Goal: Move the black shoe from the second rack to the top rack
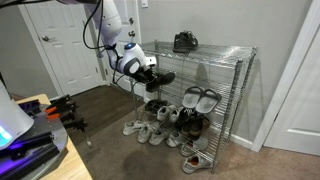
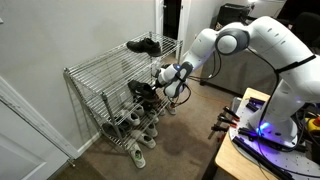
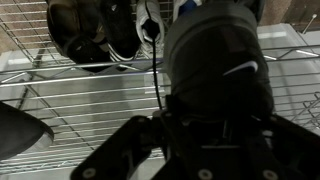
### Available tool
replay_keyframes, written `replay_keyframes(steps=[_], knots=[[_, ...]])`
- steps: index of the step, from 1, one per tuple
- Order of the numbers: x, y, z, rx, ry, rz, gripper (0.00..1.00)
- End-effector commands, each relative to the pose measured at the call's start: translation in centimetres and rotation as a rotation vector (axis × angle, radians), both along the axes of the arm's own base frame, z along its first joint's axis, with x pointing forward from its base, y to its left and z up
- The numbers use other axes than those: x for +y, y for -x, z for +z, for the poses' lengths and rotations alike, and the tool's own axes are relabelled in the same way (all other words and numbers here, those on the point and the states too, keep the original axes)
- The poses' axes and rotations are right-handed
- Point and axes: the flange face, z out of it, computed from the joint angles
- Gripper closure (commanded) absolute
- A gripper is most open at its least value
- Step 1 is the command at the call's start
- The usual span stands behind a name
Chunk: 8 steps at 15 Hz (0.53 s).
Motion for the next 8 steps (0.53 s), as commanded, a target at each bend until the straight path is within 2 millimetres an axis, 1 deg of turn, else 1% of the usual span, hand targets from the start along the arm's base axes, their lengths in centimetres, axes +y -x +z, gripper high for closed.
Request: replay_keyframes(steps=[1, 2, 4, 5, 6, 7, 8], knots=[[0.4, 0.4, 0.2, 0.034, -0.009, -0.007, 0.89], [0.7, 0.5, 0.6, 0.04, -0.011, -0.006, 0.97], [1.2, 0.4, 1.9, 0.045, -0.006, 0.007, 1.0], [1.5, 0.3, 2.8, 0.045, 0.001, 0.014, 1.0], [1.8, 0.1, 3.8, 0.036, 0.008, 0.022, 0.97], [2.2, -0.1, 4.7, 0.031, 0.017, 0.031, 0.97], [3.0, -0.3, 5.6, 0.026, 0.03, 0.041, 0.98]])
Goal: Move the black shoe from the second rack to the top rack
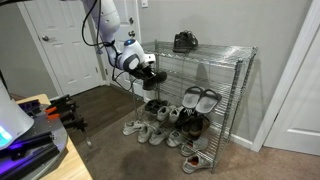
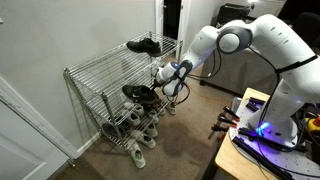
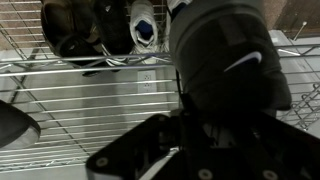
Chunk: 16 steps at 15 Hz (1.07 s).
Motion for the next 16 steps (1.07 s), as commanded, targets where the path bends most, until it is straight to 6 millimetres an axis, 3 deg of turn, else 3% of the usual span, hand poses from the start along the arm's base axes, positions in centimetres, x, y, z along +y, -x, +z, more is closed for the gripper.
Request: replay_keyframes(steps=[1, 5, 7, 8, 12, 14, 16], knots=[[2.0, 0.0, 5.0, -0.004, 0.031, 0.02, 0.97], [4.1, -0.4, 8.4, 0.051, 0.041, 0.023, 0.97], [3.8, -0.3, 8.6, 0.097, 0.024, -0.012, 0.97], [2.7, 0.0, 7.9, 0.13, 0.022, -0.051, 0.97], [-5.1, 2.7, 5.5, 0.23, 0.019, -0.229, 0.97], [-7.7, 3.7, 5.7, 0.24, 0.012, -0.281, 0.97], [-8.7, 4.8, 7.3, 0.226, 0.0, -0.3, 0.97]])
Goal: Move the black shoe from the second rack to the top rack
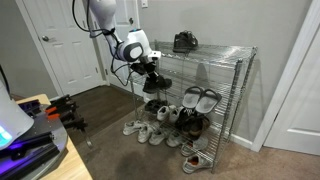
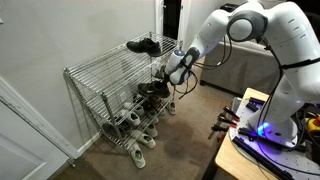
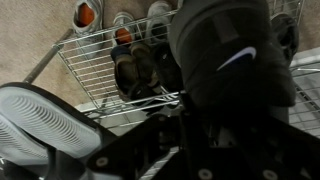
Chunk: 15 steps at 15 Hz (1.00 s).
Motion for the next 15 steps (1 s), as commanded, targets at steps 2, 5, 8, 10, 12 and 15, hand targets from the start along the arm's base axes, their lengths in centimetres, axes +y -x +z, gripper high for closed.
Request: replay_keyframes(steps=[2, 5, 8, 10, 12, 15], knots=[[-1.1, 3.4, 5.4, -0.03, -0.035, -0.067, 0.97], [-0.7, 5.1, 8.2, -0.052, -0.033, -0.079, 0.97], [-0.4, 6.4, 10.3, -0.055, -0.032, -0.087, 0.97], [-0.5, 7.1, 11.4, -0.046, -0.021, -0.087, 0.97], [-0.9, 7.9, 12.4, -0.013, -0.005, -0.085, 0.97], [-1.1, 8.8, 13.9, 0.07, 0.054, -0.07, 0.97]])
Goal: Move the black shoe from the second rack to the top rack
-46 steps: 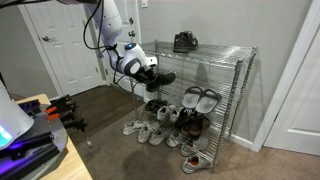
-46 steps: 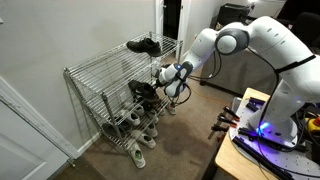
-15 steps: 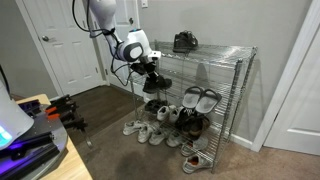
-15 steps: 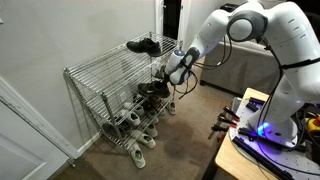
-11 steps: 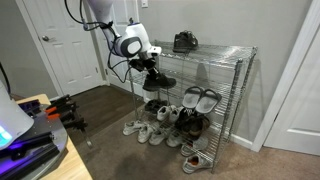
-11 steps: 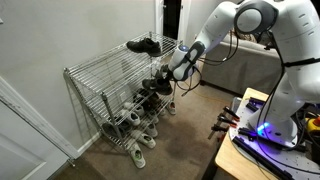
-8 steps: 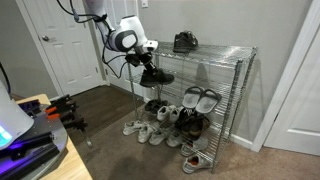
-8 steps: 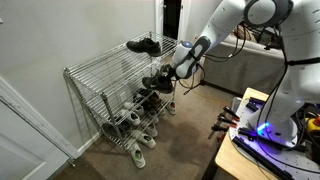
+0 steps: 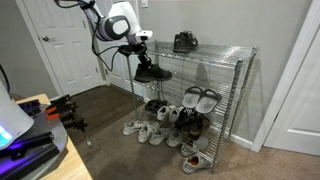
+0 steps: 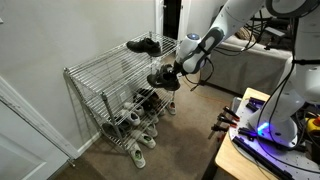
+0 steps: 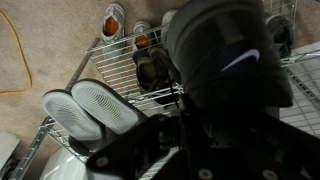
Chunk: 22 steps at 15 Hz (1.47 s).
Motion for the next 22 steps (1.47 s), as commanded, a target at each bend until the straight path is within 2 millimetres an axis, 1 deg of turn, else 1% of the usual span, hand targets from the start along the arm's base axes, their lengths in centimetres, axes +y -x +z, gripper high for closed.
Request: replay_keyframes(steps=[1, 3, 6, 8, 10, 12, 16, 20, 22], knots=[[0.0, 1.8, 3.4, 0.081, 0.055, 0.0, 0.97], [0.8, 1.9, 5.2, 0.128, 0.111, 0.026, 0.97], [2.7, 2.1, 8.9, 0.146, 0.18, 0.066, 0.97], [3.9, 2.5, 11.6, 0.149, 0.202, 0.09, 0.97], [5.1, 3.1, 13.5, 0.19, 0.2, 0.111, 0.97], [6.0, 3.5, 15.0, 0.216, 0.196, 0.124, 0.97], [7.4, 4.3, 17.9, 0.207, 0.197, 0.156, 0.97], [8.2, 4.6, 20.2, 0.136, 0.195, 0.182, 0.97], [8.6, 4.9, 20.9, 0.129, 0.192, 0.196, 0.97]])
